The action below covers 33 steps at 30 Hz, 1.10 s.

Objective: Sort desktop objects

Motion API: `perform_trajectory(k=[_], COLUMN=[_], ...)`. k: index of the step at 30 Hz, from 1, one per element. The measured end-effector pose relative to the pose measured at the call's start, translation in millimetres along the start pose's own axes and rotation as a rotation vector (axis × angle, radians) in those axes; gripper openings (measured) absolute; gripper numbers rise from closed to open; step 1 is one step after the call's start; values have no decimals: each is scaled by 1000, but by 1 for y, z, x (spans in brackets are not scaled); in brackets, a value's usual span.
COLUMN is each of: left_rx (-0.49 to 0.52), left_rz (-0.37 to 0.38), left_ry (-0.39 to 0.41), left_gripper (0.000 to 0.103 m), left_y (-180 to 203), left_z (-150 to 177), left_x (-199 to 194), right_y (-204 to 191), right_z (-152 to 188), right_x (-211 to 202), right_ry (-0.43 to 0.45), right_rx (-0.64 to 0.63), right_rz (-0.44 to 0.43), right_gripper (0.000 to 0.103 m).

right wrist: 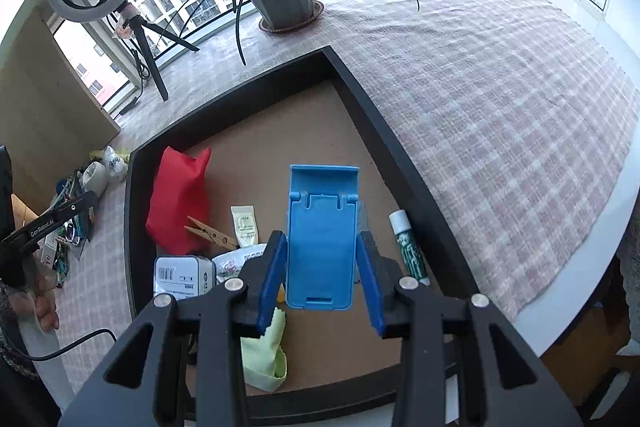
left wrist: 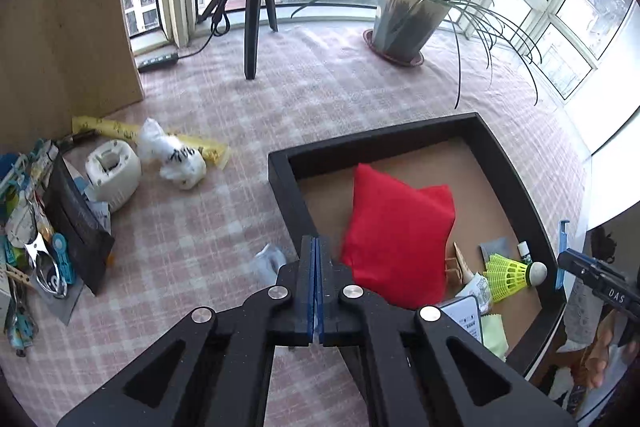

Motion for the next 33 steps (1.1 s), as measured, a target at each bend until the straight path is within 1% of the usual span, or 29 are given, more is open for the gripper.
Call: perform_trajectory(k=[2,4,6,7,8,9,13,17,20,23,25,26,27,29,33], left_rx=[-26,-68,-110,-133,-157,-178,-237,-276,-295,-258,-224,-206,-194,-189,-210], left_rz=[-18,-26,-56,-69,-68,-60,-29,-20,7,-27,-67,-89,-106,-113,-110], left_ry=[-32,-93,-116,-124,-139,-154,-200,-219,-229,-212,-195,-187,-177,-164,-153], left_gripper=[2,6,23,27,34,35,36,36,36,35,29,22,19,17,16], left_y=[-5,-16,-26,-30,-35,-38,-45,-50,-48,-39,-34,-32,-32,-32,-38], left_z=[-1,5,11,14,17,19,27,32,35,33,32,32,32,33,36], left_x=[9,22,30,33,37,42,59,72,78,80,82,82,83,82,78], right_y=[2,4,6,7,7,7,5,1,2,3,2,2,1,1,2], right_z=[-6,-9,-12,-12,-13,-14,-17,-19,-19,-19,-20,-20,-21,-24,-28], right_x=[2,4,8,10,12,14,20,23,23,26,30,31,33,36,42], right_ry=[-4,-11,-21,-25,-29,-33,-49,-57,-59,-72,-82,-85,-86,-91,-100], right_rx=[-10,-15,-17,-18,-19,-20,-25,-44,-47,-54,-65,-71,-76,-79,-87], right_rz=[-11,-15,-21,-23,-25,-28,-41,-39,-34,-25,-16,-12,-10,-7,-5], right_gripper=[36,36,36,36,36,36,36,36,36,36,36,36,36,36,35])
Point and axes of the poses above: each gripper's, at about its wrist camera, not at the fingertips, and x roughly the way its jaws point, y to its right, z to its underside, the point moved 3 cm from there along x, roughly the way its jaws point, and after that the axes turned 2 degrees about x, right-handed, at the moved point
